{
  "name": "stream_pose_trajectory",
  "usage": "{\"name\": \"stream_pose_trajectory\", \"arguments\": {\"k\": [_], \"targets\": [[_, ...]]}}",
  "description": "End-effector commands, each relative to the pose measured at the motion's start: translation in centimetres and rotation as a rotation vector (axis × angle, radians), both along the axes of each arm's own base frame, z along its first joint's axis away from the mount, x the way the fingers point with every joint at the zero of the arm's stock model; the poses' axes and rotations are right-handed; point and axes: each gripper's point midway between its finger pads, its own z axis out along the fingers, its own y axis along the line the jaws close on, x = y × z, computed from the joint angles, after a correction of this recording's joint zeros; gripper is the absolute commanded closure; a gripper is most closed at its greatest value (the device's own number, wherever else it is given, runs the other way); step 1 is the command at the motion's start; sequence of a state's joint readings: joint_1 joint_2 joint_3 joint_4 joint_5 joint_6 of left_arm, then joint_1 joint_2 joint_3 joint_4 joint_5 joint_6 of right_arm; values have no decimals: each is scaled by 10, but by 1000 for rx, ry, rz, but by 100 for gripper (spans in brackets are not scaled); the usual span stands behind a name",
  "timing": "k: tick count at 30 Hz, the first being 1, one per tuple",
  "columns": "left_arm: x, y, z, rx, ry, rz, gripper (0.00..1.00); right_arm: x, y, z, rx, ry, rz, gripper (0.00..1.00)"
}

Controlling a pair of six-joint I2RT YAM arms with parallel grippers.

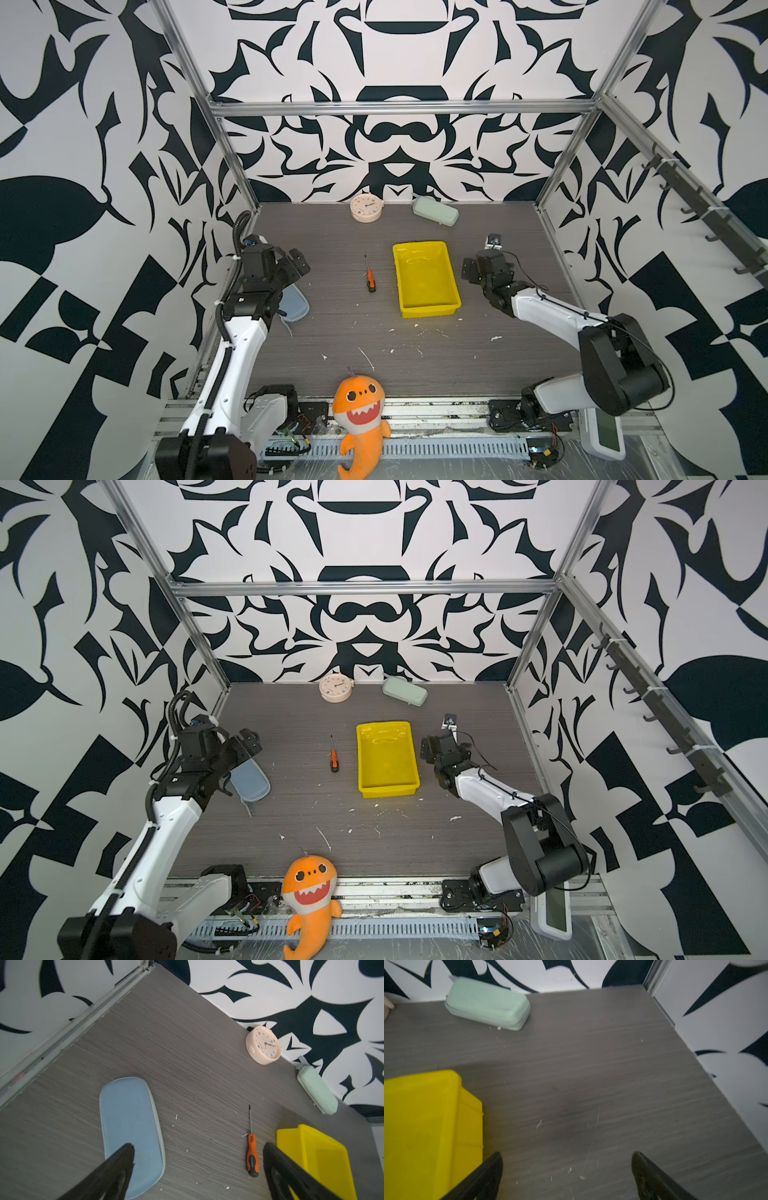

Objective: Put the screwdriver in the bin
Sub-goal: 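Reach the left gripper toward the orange screwdriver while the right arm lifts slightly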

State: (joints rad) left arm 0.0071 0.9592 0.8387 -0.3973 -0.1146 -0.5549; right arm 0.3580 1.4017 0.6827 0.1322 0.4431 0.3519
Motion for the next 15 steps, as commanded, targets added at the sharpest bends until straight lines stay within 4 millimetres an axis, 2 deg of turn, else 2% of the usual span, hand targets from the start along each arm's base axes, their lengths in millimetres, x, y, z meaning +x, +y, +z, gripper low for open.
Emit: {"name": "stream_pose_trajectory", "arguments": {"k": [1, 4, 6, 7, 10, 11, 12, 15], "targets": [[-19, 22, 0, -57, -7, 180, 1, -6, -1, 29, 117, -149, -63, 0], [-20, 30, 10, -94, -104, 254, 0, -9, -4, 26, 122, -162, -78, 0], [-14, 17, 16, -167, -166, 200, 2, -6, -5, 24, 105, -132, -90, 0], [-9, 7, 16, -222, -188, 161, 6, -3, -3, 22, 99, -114, -84, 0], [3, -22, -4, -333, -147, 80, 14, 2, 1, 8, 88, -44, -82, 0], [6, -33, -12, -326, -114, 52, 14, 3, 2, 6, 84, -21, -84, 0], [9, -42, -19, -307, -82, 31, 19, 4, 2, 7, 77, -6, -91, 0], [18, -76, -43, -218, 11, -32, 20, -1, -12, 9, 43, -6, -161, 0]]}}
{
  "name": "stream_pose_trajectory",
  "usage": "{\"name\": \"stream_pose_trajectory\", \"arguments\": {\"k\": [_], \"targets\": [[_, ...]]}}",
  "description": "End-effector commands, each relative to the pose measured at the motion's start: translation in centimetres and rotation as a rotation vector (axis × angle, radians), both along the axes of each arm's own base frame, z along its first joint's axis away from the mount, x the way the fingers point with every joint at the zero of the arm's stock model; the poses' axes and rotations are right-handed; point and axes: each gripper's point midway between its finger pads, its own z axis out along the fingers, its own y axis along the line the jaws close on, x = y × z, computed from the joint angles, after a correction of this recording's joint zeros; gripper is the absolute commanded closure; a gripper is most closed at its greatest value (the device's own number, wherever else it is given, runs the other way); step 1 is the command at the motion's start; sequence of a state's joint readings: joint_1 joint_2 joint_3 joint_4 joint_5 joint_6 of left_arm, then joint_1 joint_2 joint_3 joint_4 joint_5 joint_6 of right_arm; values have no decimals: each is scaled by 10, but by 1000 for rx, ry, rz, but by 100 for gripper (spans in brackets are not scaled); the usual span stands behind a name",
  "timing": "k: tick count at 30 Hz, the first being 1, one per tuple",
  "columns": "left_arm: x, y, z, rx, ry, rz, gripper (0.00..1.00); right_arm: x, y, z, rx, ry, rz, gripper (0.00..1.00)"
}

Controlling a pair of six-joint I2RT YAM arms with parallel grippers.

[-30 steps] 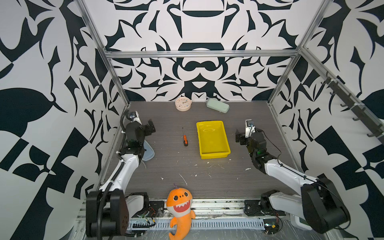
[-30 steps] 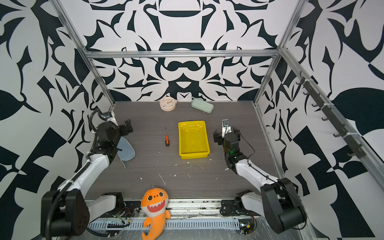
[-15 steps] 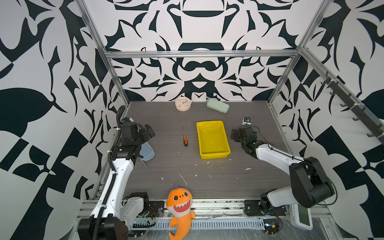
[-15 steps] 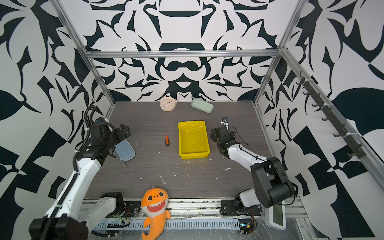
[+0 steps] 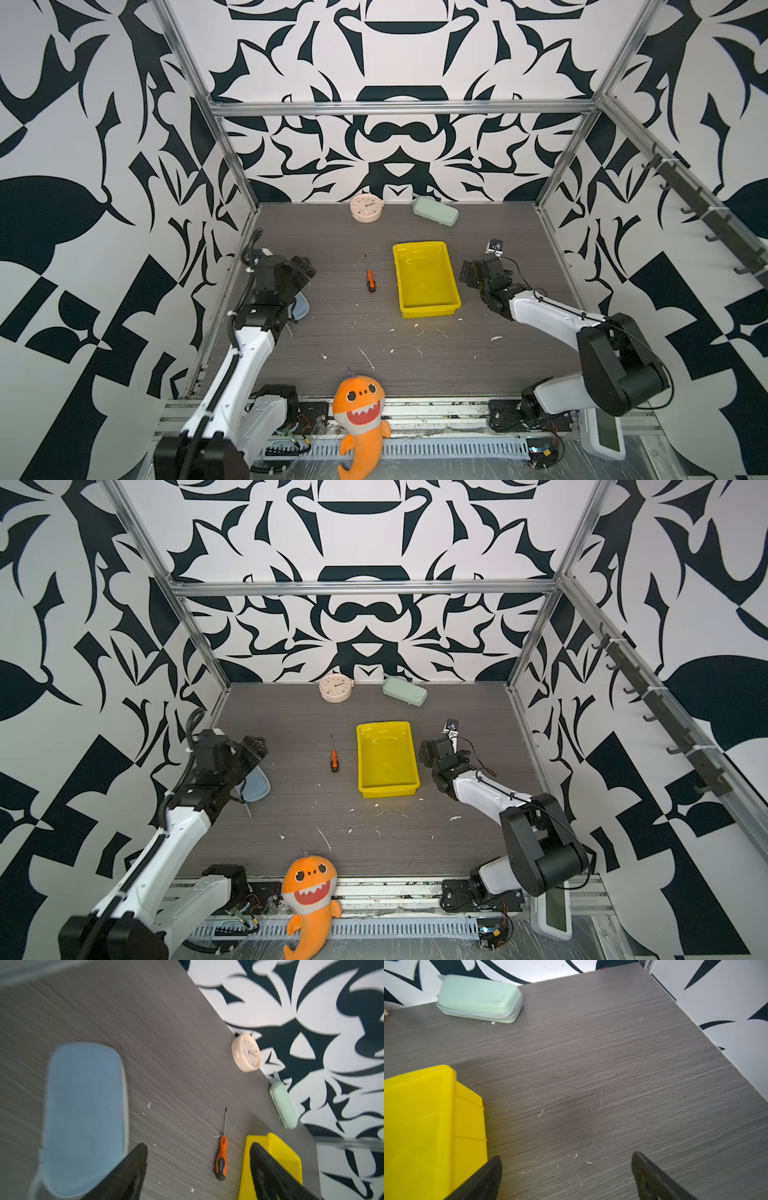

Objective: Put the screwdriver in the bin
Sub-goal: 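Reach the left gripper toward the orange screwdriver while the right arm lifts slightly, then lower the left gripper and close it on the orange screwdriver handle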

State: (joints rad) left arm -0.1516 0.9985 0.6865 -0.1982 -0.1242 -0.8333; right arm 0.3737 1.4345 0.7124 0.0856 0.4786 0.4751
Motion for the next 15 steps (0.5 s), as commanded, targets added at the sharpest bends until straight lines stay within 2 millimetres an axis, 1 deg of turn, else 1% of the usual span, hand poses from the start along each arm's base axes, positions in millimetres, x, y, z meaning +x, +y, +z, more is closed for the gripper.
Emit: {"name": "stream_pose_trajectory", "arguments": {"k": [1, 4, 5, 6, 8, 9, 11, 14, 15], "targets": [[13, -38, -8, 33, 31, -65, 21, -2, -14, 16, -10, -34, -94, 0], [27, -73, -20, 61, 95, -143, 25, -5, -14, 12, 31, -63, -99, 0], [33, -85, -32, 77, 143, -175, 28, -7, -11, 7, 54, -59, -91, 0], [36, -94, -37, 89, 178, -203, 30, -5, -4, 4, 78, -61, -60, 1], [40, -115, -50, 142, 253, -261, 32, -5, 0, 2, 96, -62, -34, 1], [41, -122, -56, 170, 280, -283, 34, -5, 1, 4, 102, -71, -32, 1], [44, -138, -73, 216, 330, -322, 35, -9, -5, 9, 92, -91, -53, 1], [44, -151, -97, 260, 411, -352, 40, -19, -17, 14, 116, -134, -120, 0], [45, -153, -102, 275, 434, -359, 43, -22, -19, 15, 132, -144, -139, 1]]}}
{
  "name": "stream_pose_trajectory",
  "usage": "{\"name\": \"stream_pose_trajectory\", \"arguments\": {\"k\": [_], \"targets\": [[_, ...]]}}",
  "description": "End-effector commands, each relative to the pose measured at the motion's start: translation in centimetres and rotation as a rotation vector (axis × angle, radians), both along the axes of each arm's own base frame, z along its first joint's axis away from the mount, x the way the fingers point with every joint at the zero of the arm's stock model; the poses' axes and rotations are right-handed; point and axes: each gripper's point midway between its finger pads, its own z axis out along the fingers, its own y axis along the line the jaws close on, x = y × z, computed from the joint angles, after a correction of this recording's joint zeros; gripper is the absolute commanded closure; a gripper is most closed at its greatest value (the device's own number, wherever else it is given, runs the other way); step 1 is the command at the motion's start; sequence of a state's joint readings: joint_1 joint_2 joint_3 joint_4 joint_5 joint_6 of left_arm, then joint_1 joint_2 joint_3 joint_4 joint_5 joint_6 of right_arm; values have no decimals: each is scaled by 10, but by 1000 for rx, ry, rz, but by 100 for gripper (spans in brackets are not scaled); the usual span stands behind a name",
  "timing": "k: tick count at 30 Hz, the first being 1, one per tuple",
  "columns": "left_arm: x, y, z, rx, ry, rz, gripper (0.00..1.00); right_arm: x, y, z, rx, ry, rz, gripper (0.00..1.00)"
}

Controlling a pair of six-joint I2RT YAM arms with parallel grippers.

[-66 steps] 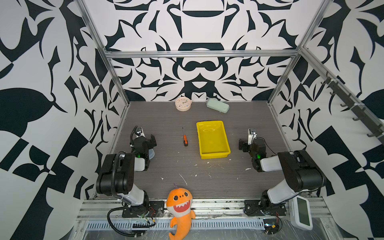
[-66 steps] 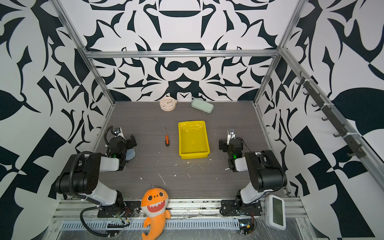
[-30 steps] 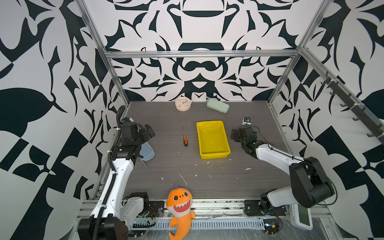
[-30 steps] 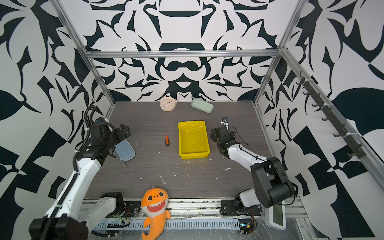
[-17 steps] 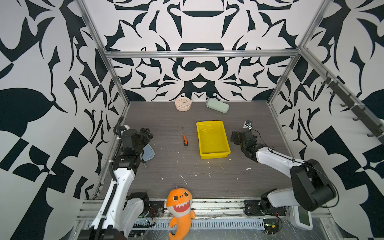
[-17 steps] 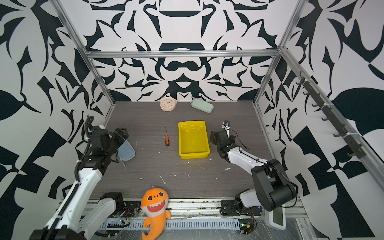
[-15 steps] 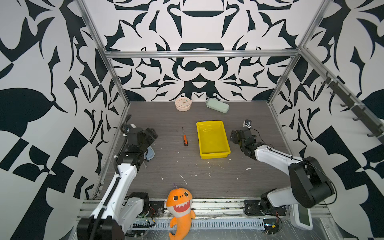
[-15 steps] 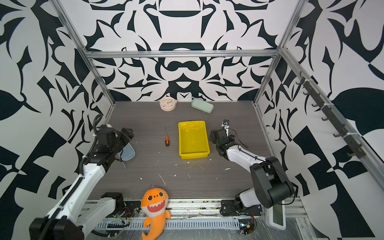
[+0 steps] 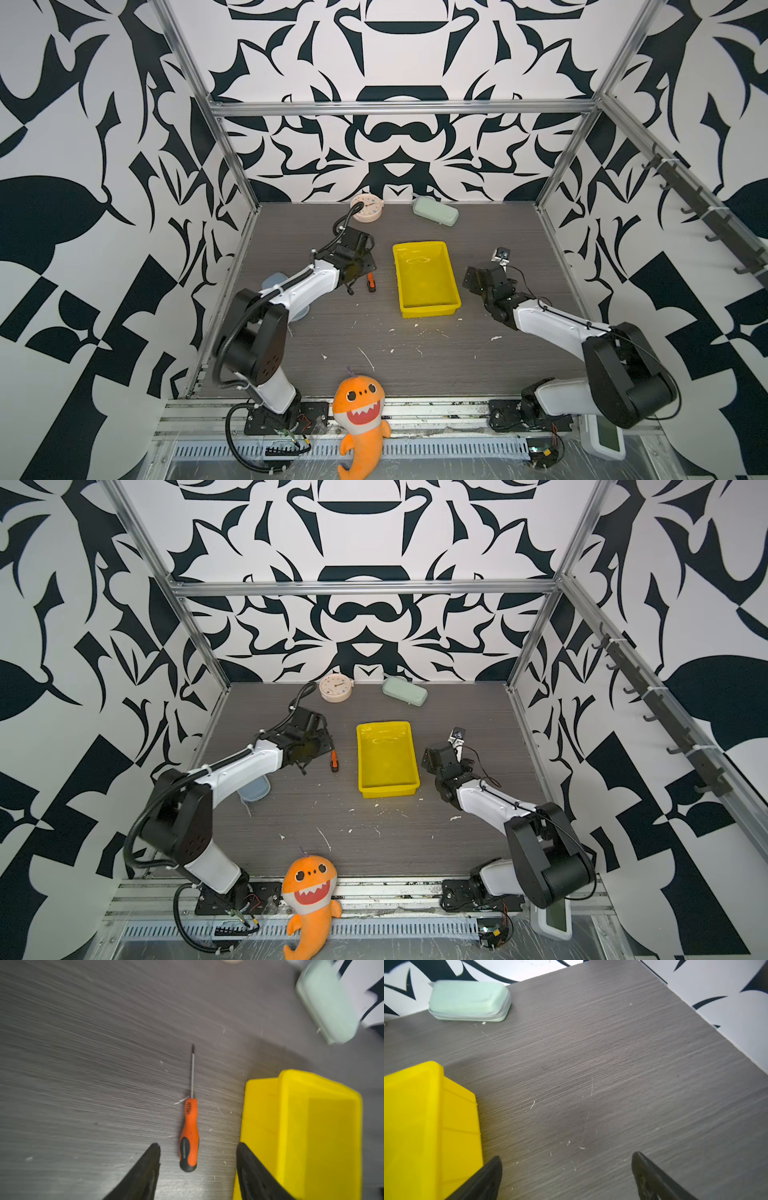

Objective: Put the screwdriver in the bin
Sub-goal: 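Lower the left gripper and close it on the orange screwdriver handle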

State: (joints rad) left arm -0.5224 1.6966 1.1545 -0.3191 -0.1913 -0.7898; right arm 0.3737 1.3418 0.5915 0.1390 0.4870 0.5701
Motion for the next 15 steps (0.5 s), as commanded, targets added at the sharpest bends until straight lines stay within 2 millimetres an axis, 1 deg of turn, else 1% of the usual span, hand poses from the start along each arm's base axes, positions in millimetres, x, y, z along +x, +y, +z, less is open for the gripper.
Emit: {"name": "stream_pose_trajectory", "arguments": {"k": [1, 3, 7, 10, 15], "targets": [[-13, 6, -29, 132, 129, -13, 44, -1, -10, 22, 60, -114, -82, 1], [-9, 6, -34, 172, 147, -17, 46, -1, -9, 24, 59, -127, -70, 1], [-5, -1, -40, 175, 168, -32, 48, 0, -9, 22, 53, -125, -67, 1], [-4, -7, -49, 184, 183, -40, 48, 1, -8, 22, 47, -117, -67, 1], [-5, -10, -67, 215, 224, -44, 53, 0, -11, 24, 45, -132, -75, 1]]}}
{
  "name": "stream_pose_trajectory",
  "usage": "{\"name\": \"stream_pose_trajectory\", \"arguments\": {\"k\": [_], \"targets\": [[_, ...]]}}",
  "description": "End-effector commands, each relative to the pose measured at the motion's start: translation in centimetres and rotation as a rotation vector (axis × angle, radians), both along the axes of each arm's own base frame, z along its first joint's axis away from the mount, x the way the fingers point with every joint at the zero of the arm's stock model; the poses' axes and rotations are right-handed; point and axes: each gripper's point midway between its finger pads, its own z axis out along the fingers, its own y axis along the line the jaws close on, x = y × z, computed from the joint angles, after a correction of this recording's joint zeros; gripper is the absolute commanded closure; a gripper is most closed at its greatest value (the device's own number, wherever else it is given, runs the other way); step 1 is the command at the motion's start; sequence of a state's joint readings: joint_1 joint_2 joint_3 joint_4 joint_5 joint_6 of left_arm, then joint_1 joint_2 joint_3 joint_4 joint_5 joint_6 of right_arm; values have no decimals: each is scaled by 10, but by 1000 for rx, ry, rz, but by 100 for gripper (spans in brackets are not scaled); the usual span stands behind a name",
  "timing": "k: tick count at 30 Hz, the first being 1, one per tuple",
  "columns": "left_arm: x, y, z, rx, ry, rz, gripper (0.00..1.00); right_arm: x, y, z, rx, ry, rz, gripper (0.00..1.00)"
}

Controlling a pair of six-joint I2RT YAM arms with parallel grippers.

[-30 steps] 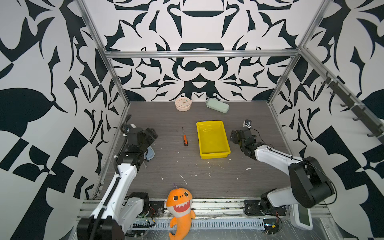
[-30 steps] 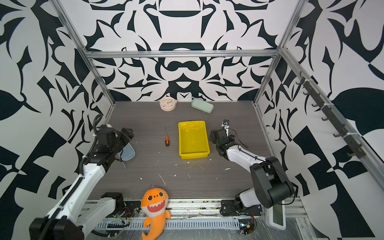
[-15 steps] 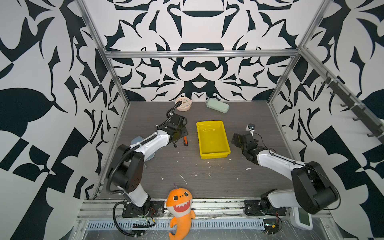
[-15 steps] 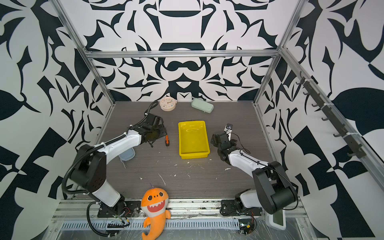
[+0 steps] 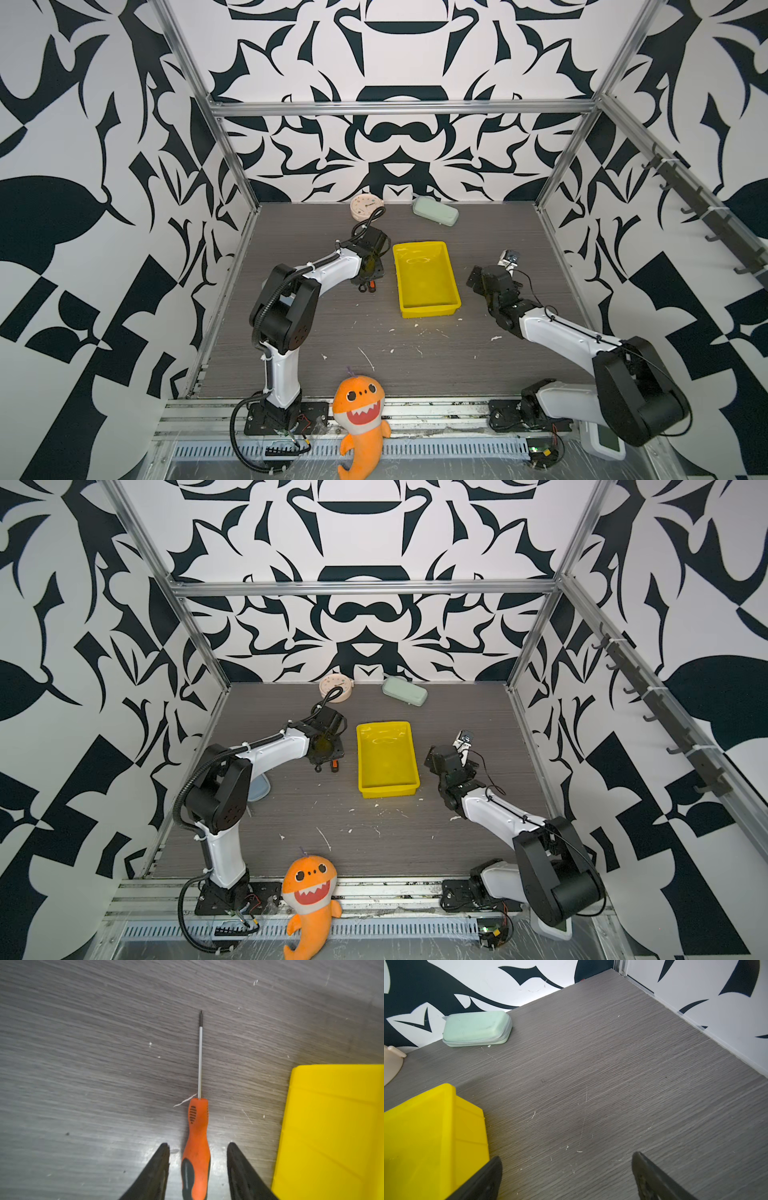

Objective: Put the screwdriver in the bin
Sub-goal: 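Lower the left gripper and close it on the orange screwdriver handle, then lift the screwdriver with the left gripper and carry it over the yellow bin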

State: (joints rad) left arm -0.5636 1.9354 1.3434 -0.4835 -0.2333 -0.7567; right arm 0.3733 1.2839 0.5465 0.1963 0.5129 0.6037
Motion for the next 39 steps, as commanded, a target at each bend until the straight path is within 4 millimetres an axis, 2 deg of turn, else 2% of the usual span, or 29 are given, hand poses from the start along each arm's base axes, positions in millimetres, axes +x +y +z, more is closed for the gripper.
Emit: {"name": "stream_pose_trajectory", "arguments": {"k": [1, 6, 11, 16, 21, 29, 33, 39], "targets": [[-9, 5, -16, 65, 67, 4, 54, 3, -5, 11, 9, -57, -37, 1], [-10, 7, -13, 125, 80, -5, 54, 5, -2, 5, 23, -53, -29, 2], [-17, 6, -22, 144, 92, 0, 56, 5, -3, 4, 23, -48, -36, 2], [-19, 7, -27, 179, 105, -9, 62, 4, -6, 8, 24, -64, -50, 3], [-22, 11, -15, 193, 101, -10, 67, 4, -4, 8, 29, -62, -43, 3], [-43, 27, 5, 189, 58, 20, 74, 3, -3, 6, 40, -59, -42, 3], [-50, 35, 14, 183, 38, 36, 75, 1, -5, 6, 43, -61, -52, 3], [-56, 32, 43, 142, 4, 34, 76, 0, -6, 3, 45, -59, -58, 4]]}}
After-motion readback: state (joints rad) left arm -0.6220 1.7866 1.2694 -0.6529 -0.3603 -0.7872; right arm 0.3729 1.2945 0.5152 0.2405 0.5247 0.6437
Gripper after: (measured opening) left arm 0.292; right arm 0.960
